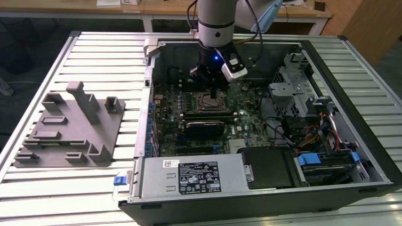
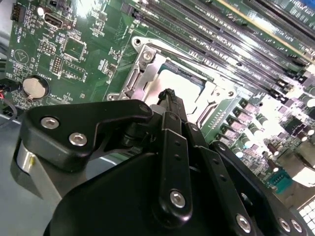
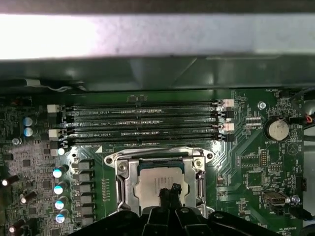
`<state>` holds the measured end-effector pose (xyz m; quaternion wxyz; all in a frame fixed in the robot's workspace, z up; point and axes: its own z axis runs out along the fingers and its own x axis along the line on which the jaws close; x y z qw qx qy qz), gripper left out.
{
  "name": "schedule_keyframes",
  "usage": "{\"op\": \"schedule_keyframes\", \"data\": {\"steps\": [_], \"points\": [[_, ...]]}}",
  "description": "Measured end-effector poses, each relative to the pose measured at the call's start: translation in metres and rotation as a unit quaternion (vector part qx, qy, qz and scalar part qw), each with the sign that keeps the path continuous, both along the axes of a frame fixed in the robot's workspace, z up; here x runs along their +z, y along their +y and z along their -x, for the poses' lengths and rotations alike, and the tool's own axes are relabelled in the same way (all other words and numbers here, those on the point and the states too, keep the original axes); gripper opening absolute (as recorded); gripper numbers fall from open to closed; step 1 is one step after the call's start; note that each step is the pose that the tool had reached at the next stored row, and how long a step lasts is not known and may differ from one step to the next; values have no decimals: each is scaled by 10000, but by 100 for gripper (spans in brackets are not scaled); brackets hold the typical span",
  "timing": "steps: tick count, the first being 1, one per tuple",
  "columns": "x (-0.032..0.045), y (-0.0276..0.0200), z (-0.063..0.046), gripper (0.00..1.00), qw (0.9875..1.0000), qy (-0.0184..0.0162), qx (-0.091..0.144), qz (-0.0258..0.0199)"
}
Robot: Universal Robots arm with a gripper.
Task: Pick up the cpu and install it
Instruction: 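Install the first cpu locking lever, then install the second cpu locking lever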
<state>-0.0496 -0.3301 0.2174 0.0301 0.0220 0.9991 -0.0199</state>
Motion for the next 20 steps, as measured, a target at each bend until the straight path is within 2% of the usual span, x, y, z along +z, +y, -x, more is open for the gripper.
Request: {"op": "schedule_keyframes", "data": {"steps": [6,9,16,20], "points": [[0,-51,0,11,10000,0,40,2],[21,-53,0,11,10000,0,41,3],[156,-53,0,11,10000,0,43,2],[162,-53,0,11,10000,0,42,4]]}}
